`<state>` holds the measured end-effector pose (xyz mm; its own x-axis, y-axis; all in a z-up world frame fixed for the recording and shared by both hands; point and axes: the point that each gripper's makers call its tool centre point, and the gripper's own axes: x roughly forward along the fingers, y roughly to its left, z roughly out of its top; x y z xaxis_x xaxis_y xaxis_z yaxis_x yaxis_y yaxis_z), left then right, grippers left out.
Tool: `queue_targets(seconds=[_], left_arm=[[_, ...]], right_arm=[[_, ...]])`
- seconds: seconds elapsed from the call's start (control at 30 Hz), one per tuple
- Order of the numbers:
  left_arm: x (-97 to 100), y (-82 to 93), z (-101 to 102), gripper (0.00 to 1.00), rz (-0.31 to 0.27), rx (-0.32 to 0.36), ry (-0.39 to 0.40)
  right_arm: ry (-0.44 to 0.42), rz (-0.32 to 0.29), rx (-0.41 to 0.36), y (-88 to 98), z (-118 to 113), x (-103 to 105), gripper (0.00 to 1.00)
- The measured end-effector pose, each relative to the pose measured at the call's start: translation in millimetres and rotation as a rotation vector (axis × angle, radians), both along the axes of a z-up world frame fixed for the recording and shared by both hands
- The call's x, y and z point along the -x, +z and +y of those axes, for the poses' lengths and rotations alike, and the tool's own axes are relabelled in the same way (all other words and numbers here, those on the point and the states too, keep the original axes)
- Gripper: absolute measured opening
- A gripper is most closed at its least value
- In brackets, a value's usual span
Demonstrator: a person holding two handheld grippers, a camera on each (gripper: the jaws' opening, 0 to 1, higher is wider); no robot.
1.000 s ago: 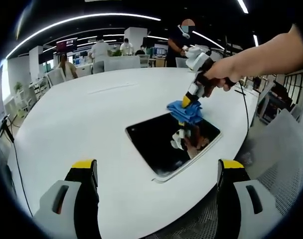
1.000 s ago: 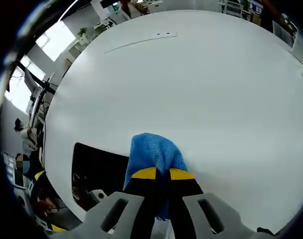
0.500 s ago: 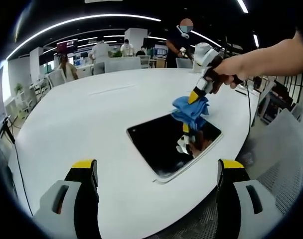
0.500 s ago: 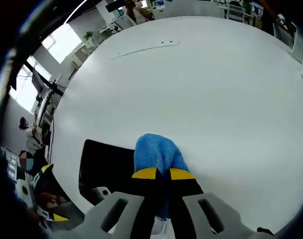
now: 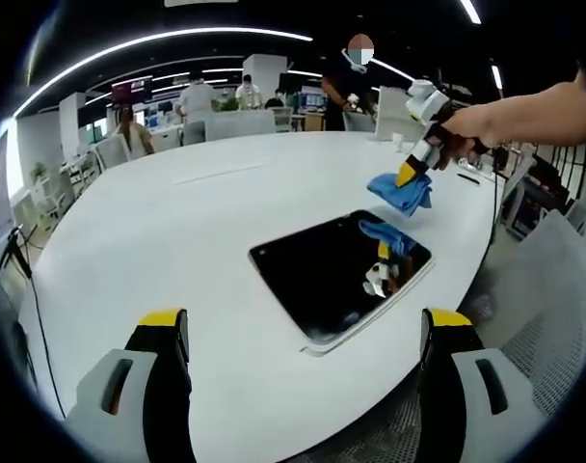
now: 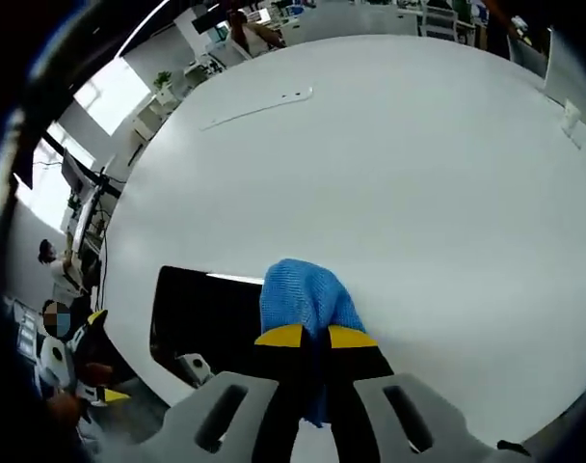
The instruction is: Wipe the mirror surface with the cleaning cloth until all visible marks leave the cleaned area.
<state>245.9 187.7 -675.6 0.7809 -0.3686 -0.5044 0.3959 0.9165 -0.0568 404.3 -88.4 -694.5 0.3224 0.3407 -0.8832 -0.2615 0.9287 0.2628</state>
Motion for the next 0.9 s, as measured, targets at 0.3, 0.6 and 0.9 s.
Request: queue_targets(seconds=[0.3,0.6,0.9], left_arm=[[-1.3,-0.1,4,0.99,0.001,-0.003,0.020],[-1.8,-0.5,5,0.99,0.009,-0.004,0.030],[1.2,-6.5,7,0.99,0.025,-0.024,0.022]], right_arm=[[-0.001,0.042,-0.001,-7.5,-16,9,0.02],[0.014,0.075,0.016,-38.9,-17,20,0.03],[0.182,-0.055,0.127,-53.0,-22,27,0.04]])
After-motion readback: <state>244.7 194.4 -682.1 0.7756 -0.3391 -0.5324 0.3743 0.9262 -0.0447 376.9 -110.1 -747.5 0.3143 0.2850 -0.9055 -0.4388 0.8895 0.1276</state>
